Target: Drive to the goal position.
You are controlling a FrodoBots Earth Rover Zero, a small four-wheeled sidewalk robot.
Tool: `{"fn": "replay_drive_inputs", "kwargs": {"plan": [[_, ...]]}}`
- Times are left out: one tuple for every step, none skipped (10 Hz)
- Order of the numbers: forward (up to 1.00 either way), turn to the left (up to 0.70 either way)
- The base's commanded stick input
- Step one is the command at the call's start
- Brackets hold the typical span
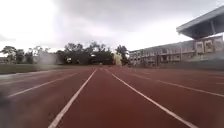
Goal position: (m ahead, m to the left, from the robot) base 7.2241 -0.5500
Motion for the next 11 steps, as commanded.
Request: {"fn": "replay_drive_inputs", "kwargs": {"plan": [[0.45,0.00],[0.45,0.00],[0.45,0.00],[0.45,0.00],[0.45,0.00],[0.45,0.00],[0.45,0.00],[0.45,0.00],[0.45,0.00],[0.45,0.00],[0.45,0.00]]}}
